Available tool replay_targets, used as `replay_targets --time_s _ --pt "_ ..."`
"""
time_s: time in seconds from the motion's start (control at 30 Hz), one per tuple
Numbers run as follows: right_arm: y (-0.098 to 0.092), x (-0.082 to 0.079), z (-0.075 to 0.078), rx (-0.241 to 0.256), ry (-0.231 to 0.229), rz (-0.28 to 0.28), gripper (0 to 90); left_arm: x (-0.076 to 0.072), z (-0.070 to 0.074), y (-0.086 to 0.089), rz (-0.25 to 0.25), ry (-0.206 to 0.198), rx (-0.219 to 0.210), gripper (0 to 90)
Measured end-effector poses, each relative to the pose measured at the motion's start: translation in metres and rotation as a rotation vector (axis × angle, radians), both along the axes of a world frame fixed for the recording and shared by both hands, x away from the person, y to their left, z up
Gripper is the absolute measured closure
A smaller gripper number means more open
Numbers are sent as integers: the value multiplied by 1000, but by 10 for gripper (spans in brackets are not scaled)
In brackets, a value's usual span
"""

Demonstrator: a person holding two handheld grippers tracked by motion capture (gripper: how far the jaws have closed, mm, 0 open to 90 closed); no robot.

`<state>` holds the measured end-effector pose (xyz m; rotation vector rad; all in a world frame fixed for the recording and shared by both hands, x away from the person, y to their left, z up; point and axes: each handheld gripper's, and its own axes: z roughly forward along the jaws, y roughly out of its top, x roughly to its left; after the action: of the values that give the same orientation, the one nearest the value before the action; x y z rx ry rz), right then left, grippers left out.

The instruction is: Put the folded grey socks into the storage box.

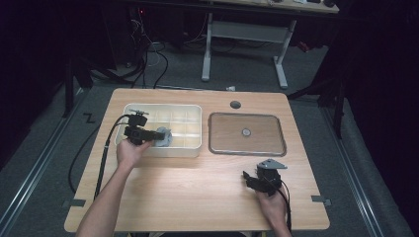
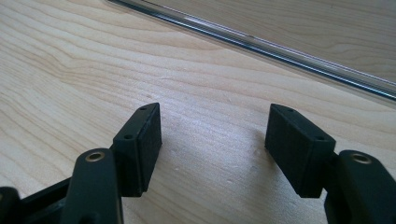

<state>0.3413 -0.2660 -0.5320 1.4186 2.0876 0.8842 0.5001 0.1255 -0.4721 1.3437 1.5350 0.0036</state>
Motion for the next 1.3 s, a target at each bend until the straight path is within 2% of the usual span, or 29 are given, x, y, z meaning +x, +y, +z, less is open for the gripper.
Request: replay_targets --time_s 0.1,0.33,0.57,0.93,1.3 --pt "0 0 0 0 0 0 366 0 -2 1 4 6 -2 691" --pt "0 0 0 0 0 0 366 -2 -4 -2 -10 -13 50 692" --pt "0 0 0 0 0 0 365 -2 -5 -4 -12 -14 69 693" --pt "-2 0 0 19 4 -1 367 -5 -8 -6 -31 -45 118 693" --pt "-1 0 0 6 1 1 366 -8 -11 -8 -59 -68 182 696"
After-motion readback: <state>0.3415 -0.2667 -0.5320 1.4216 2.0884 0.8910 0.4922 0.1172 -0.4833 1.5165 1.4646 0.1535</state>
